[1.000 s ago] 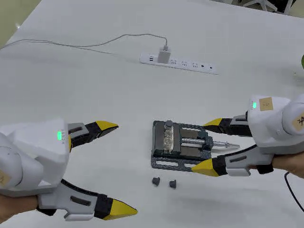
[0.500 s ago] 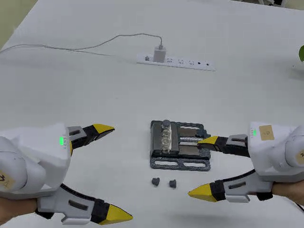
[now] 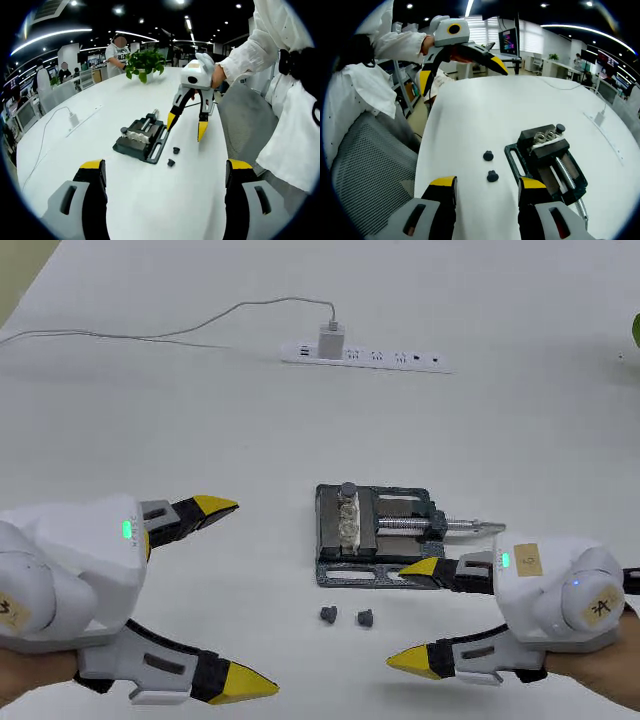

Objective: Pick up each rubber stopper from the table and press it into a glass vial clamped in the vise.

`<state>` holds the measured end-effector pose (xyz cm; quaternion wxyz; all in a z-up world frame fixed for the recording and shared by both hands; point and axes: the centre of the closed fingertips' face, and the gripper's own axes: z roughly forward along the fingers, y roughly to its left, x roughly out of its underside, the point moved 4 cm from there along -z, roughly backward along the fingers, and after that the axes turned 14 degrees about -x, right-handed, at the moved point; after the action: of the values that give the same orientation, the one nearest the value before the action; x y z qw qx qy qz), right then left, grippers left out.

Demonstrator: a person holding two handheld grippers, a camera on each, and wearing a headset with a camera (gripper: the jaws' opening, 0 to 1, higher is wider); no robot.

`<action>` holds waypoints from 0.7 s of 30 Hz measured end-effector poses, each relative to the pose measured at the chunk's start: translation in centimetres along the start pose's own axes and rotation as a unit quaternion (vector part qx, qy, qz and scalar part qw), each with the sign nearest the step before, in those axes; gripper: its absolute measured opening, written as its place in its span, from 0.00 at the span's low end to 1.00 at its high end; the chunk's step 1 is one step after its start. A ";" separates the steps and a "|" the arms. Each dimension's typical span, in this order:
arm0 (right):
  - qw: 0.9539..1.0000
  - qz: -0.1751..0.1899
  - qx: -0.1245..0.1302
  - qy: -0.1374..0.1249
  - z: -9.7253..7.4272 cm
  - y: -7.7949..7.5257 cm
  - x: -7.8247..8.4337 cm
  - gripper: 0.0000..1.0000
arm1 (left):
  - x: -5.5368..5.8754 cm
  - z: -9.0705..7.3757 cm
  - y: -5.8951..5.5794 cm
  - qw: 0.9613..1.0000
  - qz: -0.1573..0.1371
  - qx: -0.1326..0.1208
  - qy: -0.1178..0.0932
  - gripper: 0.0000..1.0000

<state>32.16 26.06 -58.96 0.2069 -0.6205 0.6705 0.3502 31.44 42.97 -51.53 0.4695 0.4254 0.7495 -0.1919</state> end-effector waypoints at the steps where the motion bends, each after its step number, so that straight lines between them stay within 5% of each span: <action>1: 1.000 0.000 -0.001 0.000 0.2 -0.1 0.1 0.44 | 0.0 0.0 0.0 1.000 -0.001 0.001 0.001 0.99; 21: 0.999 -0.026 -0.025 0.035 2.7 -1.6 0.7 0.17 | -0.2 0.5 0.5 1.000 -0.006 0.001 -0.002 0.98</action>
<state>33.18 27.59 -61.61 0.1772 -0.6546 0.6518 0.3396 32.15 42.81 -51.54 0.4692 0.4208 0.7510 -0.1966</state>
